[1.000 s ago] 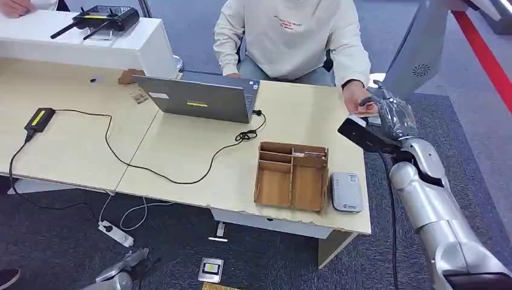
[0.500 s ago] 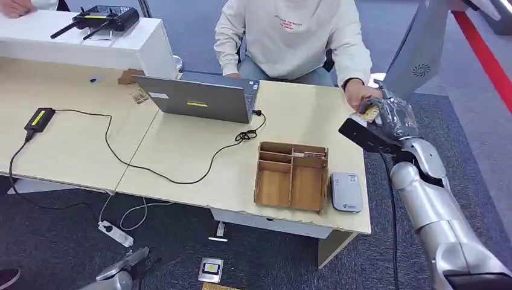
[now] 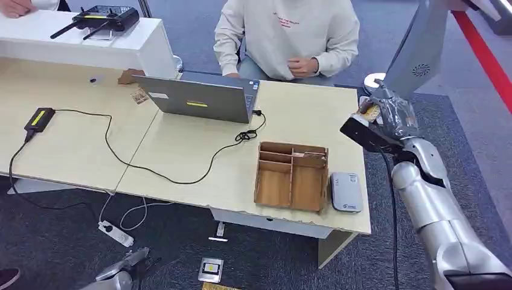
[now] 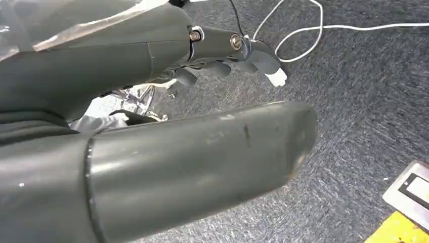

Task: Pass the card to the sensor for recognition and then transmit it.

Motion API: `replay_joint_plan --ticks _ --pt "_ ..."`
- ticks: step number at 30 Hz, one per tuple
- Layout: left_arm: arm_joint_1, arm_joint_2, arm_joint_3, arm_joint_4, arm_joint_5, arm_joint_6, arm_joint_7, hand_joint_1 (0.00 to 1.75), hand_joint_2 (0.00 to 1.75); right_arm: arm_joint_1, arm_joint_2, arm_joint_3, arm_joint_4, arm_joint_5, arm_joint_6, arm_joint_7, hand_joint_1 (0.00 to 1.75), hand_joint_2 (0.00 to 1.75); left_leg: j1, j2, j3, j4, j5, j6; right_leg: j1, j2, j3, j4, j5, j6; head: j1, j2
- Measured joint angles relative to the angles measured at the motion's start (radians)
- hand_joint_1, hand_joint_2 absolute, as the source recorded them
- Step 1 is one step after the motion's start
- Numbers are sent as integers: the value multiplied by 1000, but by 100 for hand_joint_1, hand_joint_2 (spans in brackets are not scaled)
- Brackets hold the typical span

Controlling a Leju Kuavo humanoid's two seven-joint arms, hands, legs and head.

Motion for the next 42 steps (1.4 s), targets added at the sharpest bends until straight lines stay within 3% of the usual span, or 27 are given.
replay_joint_plan --ticks 3,7,16,24,42 --pt "0 0 0 0 3 0 0 0 0 0 -1 -2 -4 -37 7 -8 175 175 0 0 0 0 0 0 0 0 0 0 0 0 0 0" --pt "8 0 3 2 21 10 0 0 0 2 -19 -10 -48 -124 83 5 175 175 0 0 0 0 0 0 0 0 0 0 0 0 0 0" --pt "31 6 27 18 45 43 5 0 0 133 -117 -45 -232 -163 223 76 175 175 0 0 0 0 -1 0 0 0 0 -1 0 0 0 0" --pt "32 9 52 29 28 53 23 0 0 267 -131 -45 -311 -154 233 116 175 175 0 0 0 0 -1 0 0 0 0 0 0 0 0 0" --pt "28 8 77 32 -17 41 36 0 0 359 -130 -26 -324 -153 255 128 175 175 0 0 0 0 -1 0 0 0 0 0 0 0 0 0"
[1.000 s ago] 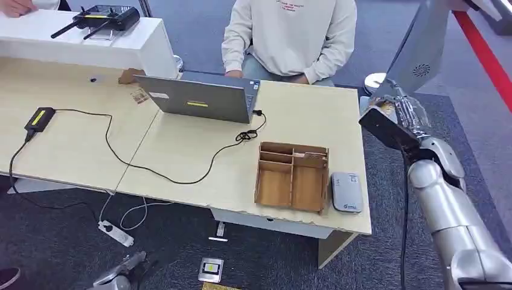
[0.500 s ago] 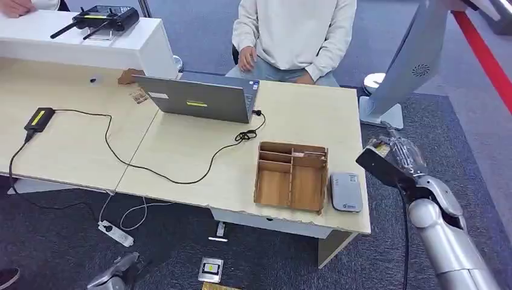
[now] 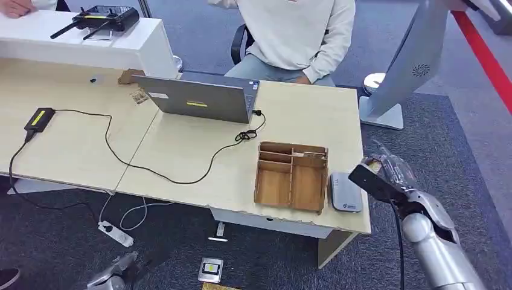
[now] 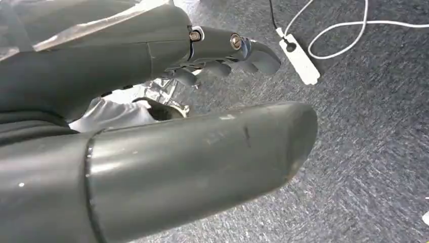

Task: Pass the card to the sensor for recognition and then transmit it.

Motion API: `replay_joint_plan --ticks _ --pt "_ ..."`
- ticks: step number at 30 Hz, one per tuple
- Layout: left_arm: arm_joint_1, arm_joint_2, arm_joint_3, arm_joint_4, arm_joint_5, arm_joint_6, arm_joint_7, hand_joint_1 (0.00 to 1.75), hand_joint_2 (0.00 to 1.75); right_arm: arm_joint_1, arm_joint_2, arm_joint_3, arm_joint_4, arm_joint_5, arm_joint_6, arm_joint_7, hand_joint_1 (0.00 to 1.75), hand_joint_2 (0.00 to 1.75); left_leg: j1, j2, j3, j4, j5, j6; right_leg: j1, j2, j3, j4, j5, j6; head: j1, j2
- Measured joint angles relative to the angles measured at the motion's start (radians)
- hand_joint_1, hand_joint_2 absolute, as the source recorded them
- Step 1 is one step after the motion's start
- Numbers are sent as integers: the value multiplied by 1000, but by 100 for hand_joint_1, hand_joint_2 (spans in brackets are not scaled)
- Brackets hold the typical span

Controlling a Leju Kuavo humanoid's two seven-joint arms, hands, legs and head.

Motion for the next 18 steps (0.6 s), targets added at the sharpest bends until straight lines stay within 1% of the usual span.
replay_joint_plan --ticks 4,13,18 --pt "-5 0 0 0 -16 -9 0 0 0 16 -1 9 -10 -14 39 28 175 175 0 0 0 0 0 0 0 0 0 0 0 0 0 0" --pt "-8 0 2 0 -34 -18 0 0 0 48 -1 27 -19 -25 60 55 175 175 0 0 0 0 0 0 0 0 0 0 0 0 0 0" --pt "-9 0 3 -1 -55 -29 1 0 0 71 -3 34 -35 -29 77 89 175 175 0 0 0 0 0 0 0 0 0 0 0 0 0 0"
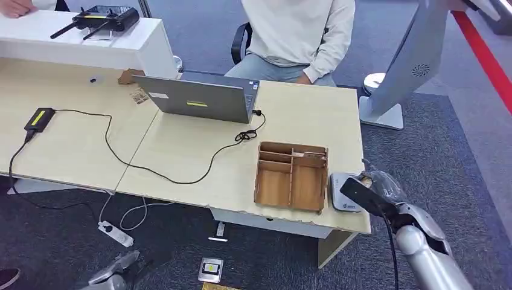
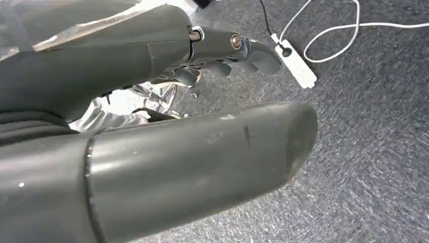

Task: Pass the card to the sensor for recognition and then transmit it.

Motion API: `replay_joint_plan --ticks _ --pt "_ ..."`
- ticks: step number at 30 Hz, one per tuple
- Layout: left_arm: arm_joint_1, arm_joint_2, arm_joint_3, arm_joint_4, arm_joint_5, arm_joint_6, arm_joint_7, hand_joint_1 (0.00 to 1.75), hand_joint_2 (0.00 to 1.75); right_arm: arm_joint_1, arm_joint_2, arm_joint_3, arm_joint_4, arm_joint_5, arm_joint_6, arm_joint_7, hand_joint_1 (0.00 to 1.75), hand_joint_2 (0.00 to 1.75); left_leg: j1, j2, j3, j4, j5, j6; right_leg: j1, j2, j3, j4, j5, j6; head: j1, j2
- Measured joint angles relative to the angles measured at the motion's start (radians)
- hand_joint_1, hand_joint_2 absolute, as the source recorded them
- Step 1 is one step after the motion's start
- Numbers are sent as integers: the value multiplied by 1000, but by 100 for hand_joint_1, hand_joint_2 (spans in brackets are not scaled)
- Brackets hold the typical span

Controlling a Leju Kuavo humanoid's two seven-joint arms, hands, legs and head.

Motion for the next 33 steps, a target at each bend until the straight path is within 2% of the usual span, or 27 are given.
replay_joint_plan --ticks 4,33 --pt "0 0 3 -1 -13 -9 3 0 0 23 -4 5 -23 0 13 25 175 175 0 0 0 0 0 0 0 0 0 0 0 0 0 0" --pt "0 0 21 -17 -61 -26 3 0 0 89 -18 22 -148 49 90 79 175 175 0 0 0 0 0 0 0 0 0 0 0 0 0 0"
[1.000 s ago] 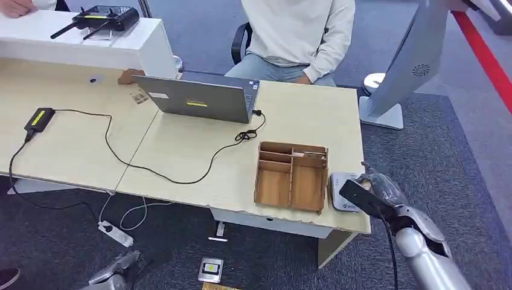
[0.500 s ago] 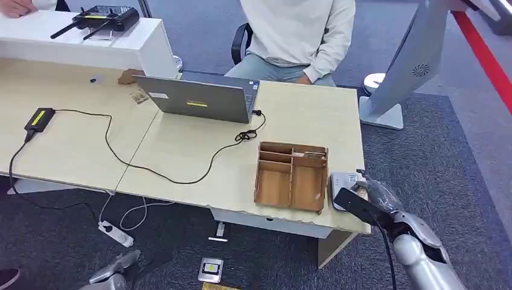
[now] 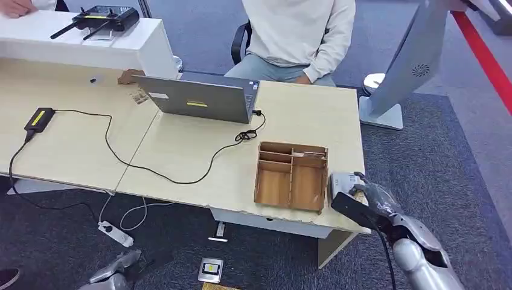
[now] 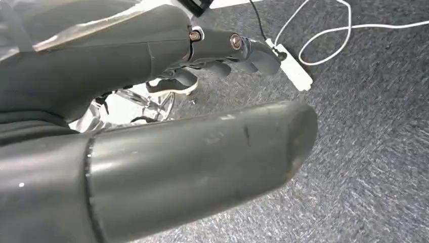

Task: Pass the card to the sensor for recognition and then transmit it.

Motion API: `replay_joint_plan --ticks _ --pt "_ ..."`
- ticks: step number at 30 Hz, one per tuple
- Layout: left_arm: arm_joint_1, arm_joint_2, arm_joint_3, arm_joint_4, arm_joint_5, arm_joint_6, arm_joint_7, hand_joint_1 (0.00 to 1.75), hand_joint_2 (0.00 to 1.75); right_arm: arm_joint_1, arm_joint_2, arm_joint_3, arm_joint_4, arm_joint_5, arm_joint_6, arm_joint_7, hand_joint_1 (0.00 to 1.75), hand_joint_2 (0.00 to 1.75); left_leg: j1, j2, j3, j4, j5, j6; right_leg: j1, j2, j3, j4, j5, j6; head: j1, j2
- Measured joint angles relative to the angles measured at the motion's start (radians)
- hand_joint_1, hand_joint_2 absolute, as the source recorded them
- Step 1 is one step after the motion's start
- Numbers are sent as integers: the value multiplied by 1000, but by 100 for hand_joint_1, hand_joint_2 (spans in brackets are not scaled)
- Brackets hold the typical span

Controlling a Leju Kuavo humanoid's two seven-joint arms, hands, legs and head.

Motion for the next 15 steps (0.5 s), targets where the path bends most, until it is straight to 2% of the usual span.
replay_joint_plan --ticks 8,15 --pt "-8 0 22 -8 -4 2 8 0 0 -36 13 4 34 64 42 -16 175 175 0 0 0 0 0 0 0 0 0 0 0 0 0 0" --pt "-8 0 37 -14 -17 1 14 0 0 -73 35 13 91 74 48 -23 175 175 0 0 0 0 0 0 0 0 0 0 0 0 0 0"
